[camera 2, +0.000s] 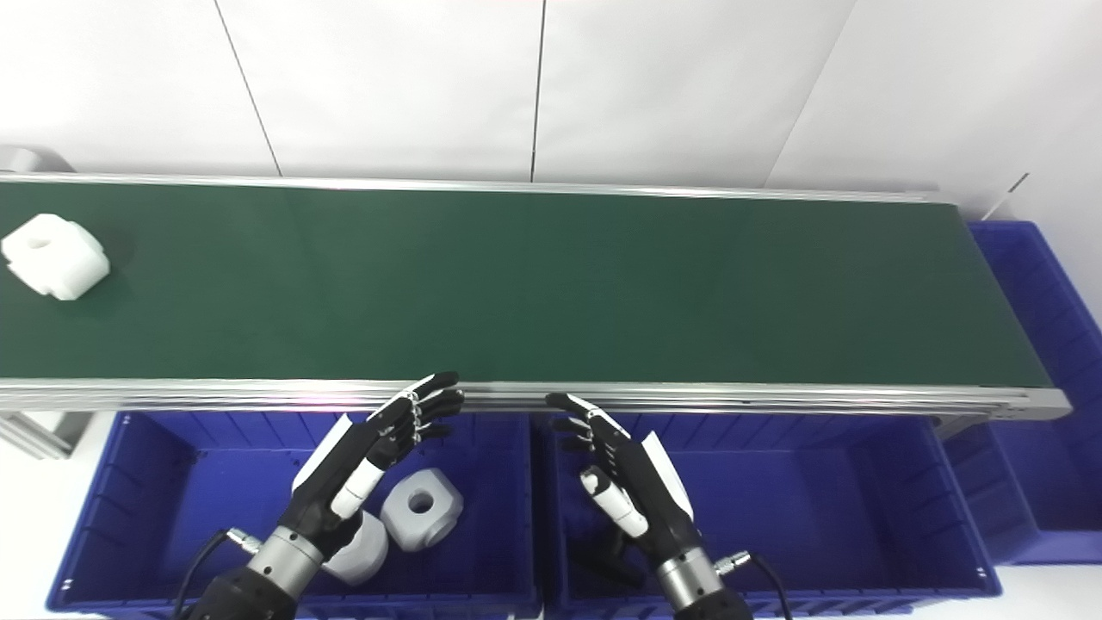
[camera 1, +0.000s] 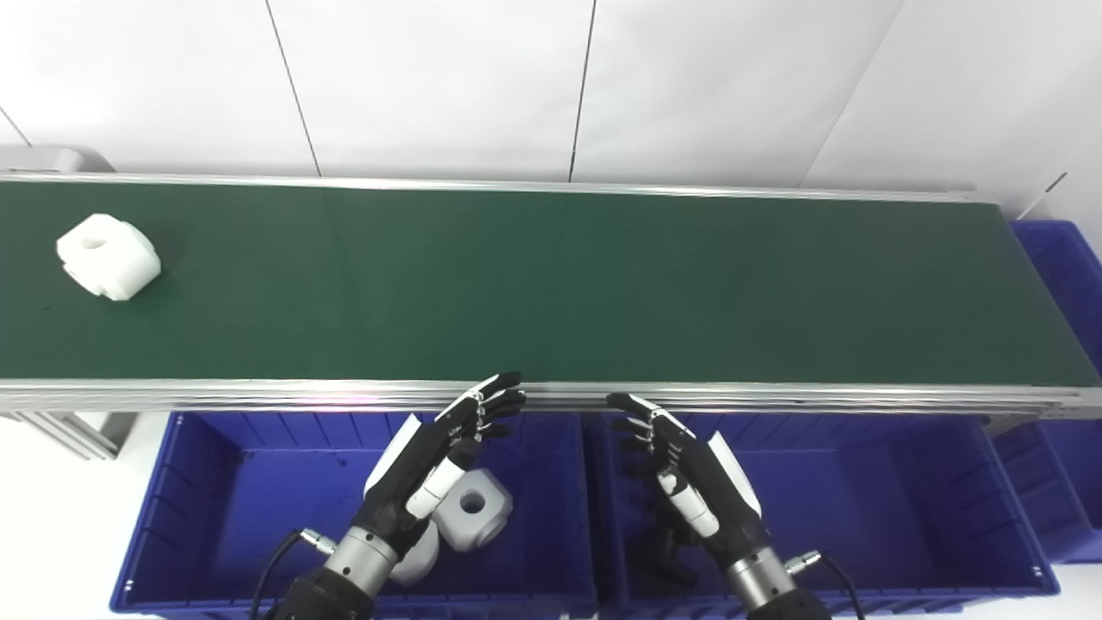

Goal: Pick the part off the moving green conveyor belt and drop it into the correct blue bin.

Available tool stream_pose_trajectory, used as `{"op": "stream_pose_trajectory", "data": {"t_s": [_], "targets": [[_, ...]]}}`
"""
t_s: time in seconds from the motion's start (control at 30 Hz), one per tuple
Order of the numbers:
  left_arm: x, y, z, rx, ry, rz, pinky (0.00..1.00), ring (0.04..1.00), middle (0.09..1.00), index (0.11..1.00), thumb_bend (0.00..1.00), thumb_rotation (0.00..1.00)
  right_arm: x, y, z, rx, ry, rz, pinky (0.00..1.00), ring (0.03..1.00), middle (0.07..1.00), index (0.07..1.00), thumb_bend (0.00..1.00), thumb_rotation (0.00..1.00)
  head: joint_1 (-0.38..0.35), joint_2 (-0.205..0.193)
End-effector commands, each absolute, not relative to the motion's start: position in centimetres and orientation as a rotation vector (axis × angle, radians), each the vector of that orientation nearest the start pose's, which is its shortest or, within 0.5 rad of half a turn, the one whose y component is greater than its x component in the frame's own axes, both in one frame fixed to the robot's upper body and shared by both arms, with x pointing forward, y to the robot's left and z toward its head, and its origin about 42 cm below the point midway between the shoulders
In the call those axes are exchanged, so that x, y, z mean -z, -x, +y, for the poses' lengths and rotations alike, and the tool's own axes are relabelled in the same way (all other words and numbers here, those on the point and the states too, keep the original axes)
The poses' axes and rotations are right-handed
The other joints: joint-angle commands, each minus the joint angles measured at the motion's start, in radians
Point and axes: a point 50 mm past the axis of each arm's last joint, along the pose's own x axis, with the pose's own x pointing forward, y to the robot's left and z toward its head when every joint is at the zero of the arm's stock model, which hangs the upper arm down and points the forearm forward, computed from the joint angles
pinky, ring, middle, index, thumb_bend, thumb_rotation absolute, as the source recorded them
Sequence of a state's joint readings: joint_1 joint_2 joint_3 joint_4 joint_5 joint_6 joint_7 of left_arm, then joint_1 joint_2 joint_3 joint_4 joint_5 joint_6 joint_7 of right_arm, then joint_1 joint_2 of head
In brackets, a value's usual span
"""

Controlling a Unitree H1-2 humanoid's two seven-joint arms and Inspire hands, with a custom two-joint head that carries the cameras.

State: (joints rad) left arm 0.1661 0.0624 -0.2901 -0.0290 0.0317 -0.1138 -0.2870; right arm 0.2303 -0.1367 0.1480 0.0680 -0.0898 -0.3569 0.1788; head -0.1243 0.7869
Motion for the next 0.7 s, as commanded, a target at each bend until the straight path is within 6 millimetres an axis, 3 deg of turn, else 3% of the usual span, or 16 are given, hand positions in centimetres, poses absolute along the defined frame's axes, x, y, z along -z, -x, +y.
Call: {"op": "stream_pose_trajectory", "data": {"t_s": [0.0, 0.3, 0.67], "targets": [[-7.67, -21.54, 14.68, 0.543, -0.059, -0.033, 0.83, 0.879, 0.870, 0.887, 0.85, 0.96, -5.55, -19.60, -21.53, -0.313, 0.190, -0.142, 0.76, 0.822, 0.881, 0.849, 0.88, 1.00, 0.000, 0.001], [-7.61, -21.46, 14.84, 0.547, -0.059, -0.035, 0.83, 0.873, 0.865, 0.888, 0.82, 0.95, -5.99, -19.40, -21.07, -0.288, 0.173, -0.172, 0.75, 0.809, 0.860, 0.854, 0.88, 1.00, -0.003, -0.001], [-7.59, -21.40, 14.76, 0.547, -0.067, -0.033, 0.83, 0.886, 0.868, 0.887, 0.86, 0.95, -5.92, -19.47, -21.04, -0.296, 0.174, -0.172, 0.74, 0.809, 0.877, 0.852, 0.89, 1.00, -0.003, -0.005]]}}
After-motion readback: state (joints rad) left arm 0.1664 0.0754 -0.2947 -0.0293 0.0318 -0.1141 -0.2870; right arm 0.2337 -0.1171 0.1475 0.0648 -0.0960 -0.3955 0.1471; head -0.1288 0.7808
